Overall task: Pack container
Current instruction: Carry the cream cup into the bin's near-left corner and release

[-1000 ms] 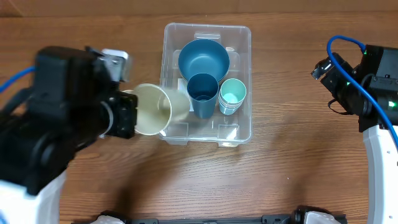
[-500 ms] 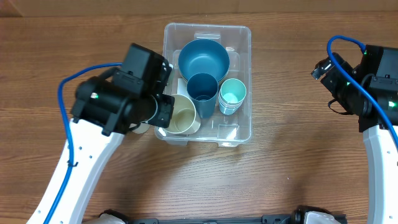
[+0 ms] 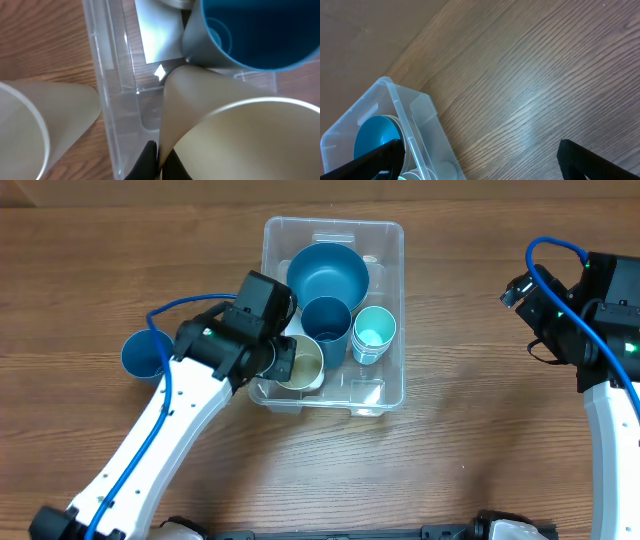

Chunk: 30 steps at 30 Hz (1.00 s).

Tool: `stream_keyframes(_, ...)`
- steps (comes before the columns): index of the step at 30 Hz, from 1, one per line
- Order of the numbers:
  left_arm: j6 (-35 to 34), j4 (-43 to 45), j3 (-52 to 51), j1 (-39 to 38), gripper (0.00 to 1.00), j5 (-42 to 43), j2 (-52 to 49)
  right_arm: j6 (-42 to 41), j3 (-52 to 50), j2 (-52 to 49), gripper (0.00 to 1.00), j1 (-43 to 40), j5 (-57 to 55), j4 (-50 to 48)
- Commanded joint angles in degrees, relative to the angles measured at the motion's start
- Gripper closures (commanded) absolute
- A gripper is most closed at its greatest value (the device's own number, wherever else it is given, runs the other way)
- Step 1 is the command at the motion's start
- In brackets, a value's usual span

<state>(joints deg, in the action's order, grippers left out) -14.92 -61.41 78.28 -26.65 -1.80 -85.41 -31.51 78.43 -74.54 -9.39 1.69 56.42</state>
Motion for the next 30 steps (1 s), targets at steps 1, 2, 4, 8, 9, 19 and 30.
stream_keyframes(1, -1.0, 1.6, -0.7, -0.5, 0.96, -0.3, -4.4, -0.3, 0.7, -0.1, 0.0, -0.1, -0.1, -0.3)
stream_keyframes(2, -1.0, 2.2, -0.7, -0.5, 0.96, -0.3, -6.0, -0.2, 0.7, -0.1, 0.0, -0.1, -0.1, -0.3)
stream_keyframes(4, -1.4, 2.7, -0.7, -0.5, 0.96, -0.3, -7.7, -0.3, 0.7, -0.1, 0.0, -0.1, -0.1, -0.3)
stream_keyframes(8, -2.0, 2.8, -0.5, -0.5, 0.85, -0.3, -8.3, -0.3, 0.7, -0.1, 0.0, -0.1, -0.1, -0.3)
stream_keyframes(9, -2.1, 2.5, -0.4, -0.5, 0.78, 0.0, -7.8, -0.3, 0.7, -0.1, 0.0, -0.1, -0.1, -0.3)
stream_keyframes(19, -2.7, -6.5, 8.1, -0.5, 0.62, 0.4, 1.4, -0.3, 0.7, -0.1, 0.0, -0.1, -0.1, -0.3)
stream_keyframes(30, -3.0, -9.1, 10.1, -0.4, 0.63, -2.9, 3.8, -0.3, 0.7, -0.1, 0.0, -0.1, -0.1, -0.3)
